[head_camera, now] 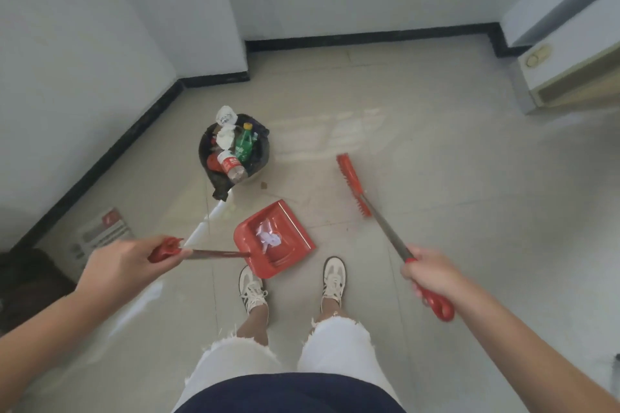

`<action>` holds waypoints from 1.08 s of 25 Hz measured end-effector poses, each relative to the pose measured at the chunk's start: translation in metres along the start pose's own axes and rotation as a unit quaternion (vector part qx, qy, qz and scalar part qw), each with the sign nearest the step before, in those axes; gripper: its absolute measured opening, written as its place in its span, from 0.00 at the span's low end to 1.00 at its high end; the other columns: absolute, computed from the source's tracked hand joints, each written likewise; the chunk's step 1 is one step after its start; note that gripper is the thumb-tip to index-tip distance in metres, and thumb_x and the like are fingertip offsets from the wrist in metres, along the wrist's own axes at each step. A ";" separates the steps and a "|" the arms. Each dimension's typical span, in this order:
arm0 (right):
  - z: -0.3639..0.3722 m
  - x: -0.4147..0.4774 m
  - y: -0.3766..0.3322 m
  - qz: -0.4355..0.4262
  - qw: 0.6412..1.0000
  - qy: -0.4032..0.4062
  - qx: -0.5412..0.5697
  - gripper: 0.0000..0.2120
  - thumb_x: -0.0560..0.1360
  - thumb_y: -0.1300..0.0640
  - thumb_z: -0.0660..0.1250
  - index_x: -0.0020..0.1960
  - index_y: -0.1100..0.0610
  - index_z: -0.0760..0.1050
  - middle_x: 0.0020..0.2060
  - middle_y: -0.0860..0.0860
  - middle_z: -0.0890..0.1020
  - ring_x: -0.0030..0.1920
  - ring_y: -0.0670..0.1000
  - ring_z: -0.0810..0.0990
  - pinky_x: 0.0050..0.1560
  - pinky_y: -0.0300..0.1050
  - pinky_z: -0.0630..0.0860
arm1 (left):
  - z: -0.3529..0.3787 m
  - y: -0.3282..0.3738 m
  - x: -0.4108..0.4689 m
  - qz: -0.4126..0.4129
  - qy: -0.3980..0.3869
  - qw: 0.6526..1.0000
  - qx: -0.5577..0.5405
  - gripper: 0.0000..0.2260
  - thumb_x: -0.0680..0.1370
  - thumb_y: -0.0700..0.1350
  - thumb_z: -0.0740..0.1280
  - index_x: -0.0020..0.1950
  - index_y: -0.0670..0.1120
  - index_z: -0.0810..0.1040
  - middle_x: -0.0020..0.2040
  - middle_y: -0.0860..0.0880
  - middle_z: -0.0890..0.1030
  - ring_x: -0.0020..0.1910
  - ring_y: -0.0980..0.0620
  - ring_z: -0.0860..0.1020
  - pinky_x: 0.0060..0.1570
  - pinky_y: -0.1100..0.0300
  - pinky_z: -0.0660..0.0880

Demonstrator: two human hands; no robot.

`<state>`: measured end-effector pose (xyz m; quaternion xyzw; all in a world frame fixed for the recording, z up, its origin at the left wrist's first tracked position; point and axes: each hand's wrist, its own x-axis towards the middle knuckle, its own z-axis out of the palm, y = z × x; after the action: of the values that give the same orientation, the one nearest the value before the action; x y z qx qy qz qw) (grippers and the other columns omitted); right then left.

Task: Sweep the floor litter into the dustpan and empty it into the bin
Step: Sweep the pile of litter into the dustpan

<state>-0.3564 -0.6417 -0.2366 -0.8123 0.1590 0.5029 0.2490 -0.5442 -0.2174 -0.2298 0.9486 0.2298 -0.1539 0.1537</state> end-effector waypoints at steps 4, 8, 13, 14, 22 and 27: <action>-0.008 0.080 -0.065 -0.063 0.992 0.009 -0.109 0.07 0.71 0.69 0.58 0.47 0.62 0.70 0.18 0.55 0.73 0.12 0.49 0.68 0.15 0.33 0.63 | 0.010 0.021 -0.043 -0.117 0.051 0.992 -0.012 0.13 0.70 0.62 0.73 0.47 0.55 0.85 0.33 0.54 0.83 0.33 0.50 0.81 0.29 0.61 0.72; 0.010 0.127 -0.104 -0.104 0.960 -0.023 -0.257 0.14 0.70 0.68 0.55 0.55 0.66 0.68 0.18 0.56 0.76 0.18 0.55 0.74 0.17 0.39 0.69 | 0.035 0.042 -0.062 -0.244 0.065 0.967 -0.027 0.14 0.73 0.64 0.68 0.47 0.55 0.83 0.37 0.53 0.83 0.40 0.47 0.81 0.35 0.58 0.73; 0.050 0.096 -0.090 -0.124 0.918 -0.095 -0.366 0.19 0.68 0.69 0.51 0.57 0.62 0.65 0.27 0.62 0.78 0.26 0.62 0.79 0.21 0.48 0.75 | 0.058 0.044 -0.071 -0.284 0.050 0.957 -0.036 0.16 0.74 0.64 0.65 0.43 0.52 0.80 0.38 0.50 0.83 0.43 0.44 0.81 0.38 0.57 0.73; 0.058 0.081 -0.077 -0.117 0.914 -0.102 -0.374 0.19 0.67 0.69 0.51 0.56 0.61 0.65 0.26 0.62 0.78 0.24 0.61 0.78 0.20 0.49 0.75 | 0.062 0.045 -0.071 -0.288 0.048 0.955 -0.042 0.17 0.75 0.64 0.64 0.43 0.51 0.80 0.38 0.50 0.82 0.43 0.45 0.81 0.37 0.57 0.72; 0.114 -0.002 -0.024 -0.166 0.851 -0.158 -0.473 0.27 0.72 0.63 0.57 0.71 0.53 0.64 0.47 0.54 0.77 0.49 0.60 0.81 0.44 0.47 0.77 | 0.079 0.043 -0.073 -0.208 0.072 0.975 -0.016 0.17 0.74 0.63 0.67 0.41 0.49 0.81 0.32 0.51 0.78 0.38 0.45 0.81 0.31 0.60 0.64; 0.075 -0.047 0.007 -0.155 0.881 -0.166 -0.415 0.32 0.69 0.61 0.55 0.66 0.32 0.68 0.37 0.46 0.78 0.29 0.46 0.80 0.27 0.34 0.73 | 0.077 0.036 -0.086 -0.213 0.102 0.971 -0.040 0.17 0.74 0.62 0.68 0.43 0.48 0.83 0.36 0.49 0.82 0.39 0.43 0.82 0.33 0.59 0.67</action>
<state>-0.4361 -0.6046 -0.2244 -0.7601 -0.2359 0.6053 -0.0140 -0.6166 -0.3096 -0.2600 0.8817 0.4467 -0.0763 0.1315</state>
